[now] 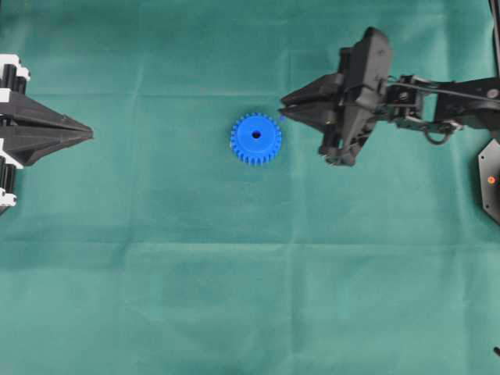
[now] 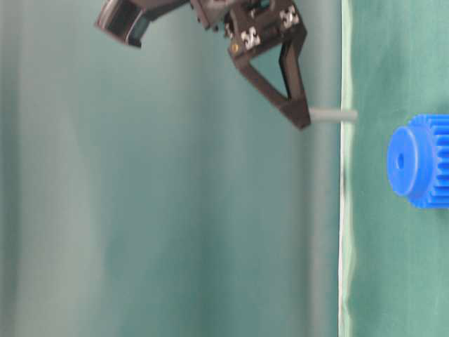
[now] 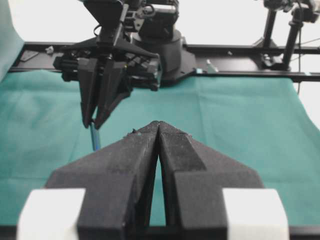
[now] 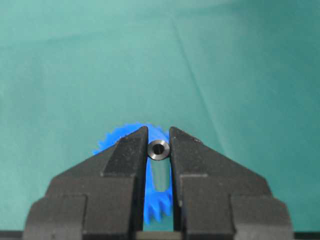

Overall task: Insert the shaft placed at a random location into the center hole of the medium gear at another random location.
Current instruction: 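Lift the shaft and carry it left over the blue gear, then align the held shaft above the blue gear's center hole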

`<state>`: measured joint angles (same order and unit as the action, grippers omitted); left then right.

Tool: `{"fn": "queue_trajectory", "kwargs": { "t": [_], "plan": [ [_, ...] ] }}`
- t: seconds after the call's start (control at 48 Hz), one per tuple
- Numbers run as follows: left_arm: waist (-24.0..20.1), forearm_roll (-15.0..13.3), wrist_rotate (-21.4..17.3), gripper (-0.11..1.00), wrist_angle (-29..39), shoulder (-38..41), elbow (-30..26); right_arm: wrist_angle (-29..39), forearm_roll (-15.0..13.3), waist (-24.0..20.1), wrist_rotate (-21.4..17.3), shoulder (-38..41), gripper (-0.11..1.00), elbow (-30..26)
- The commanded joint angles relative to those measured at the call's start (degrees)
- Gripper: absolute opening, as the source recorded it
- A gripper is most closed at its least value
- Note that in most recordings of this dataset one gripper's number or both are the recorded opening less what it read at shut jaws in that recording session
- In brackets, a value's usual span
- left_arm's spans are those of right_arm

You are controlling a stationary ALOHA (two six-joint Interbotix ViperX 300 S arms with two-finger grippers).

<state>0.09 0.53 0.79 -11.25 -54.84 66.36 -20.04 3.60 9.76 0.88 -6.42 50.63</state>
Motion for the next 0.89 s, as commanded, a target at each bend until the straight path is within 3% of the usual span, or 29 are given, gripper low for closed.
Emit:
{"fn": "queue_trajectory", "kwargs": {
  "t": [0.0,0.874],
  "plan": [
    [0.0,0.18,0.0,0.0,-0.09,0.44,-0.62,0.26,0.09,-0.79,0.62,0.7,0.13,-3.16],
    [0.09,0.18,0.09,0.0,-0.09,0.44,-0.62,-0.7,0.0,-2.02,0.62,5.54,0.13,-7.38]
  ]
}}
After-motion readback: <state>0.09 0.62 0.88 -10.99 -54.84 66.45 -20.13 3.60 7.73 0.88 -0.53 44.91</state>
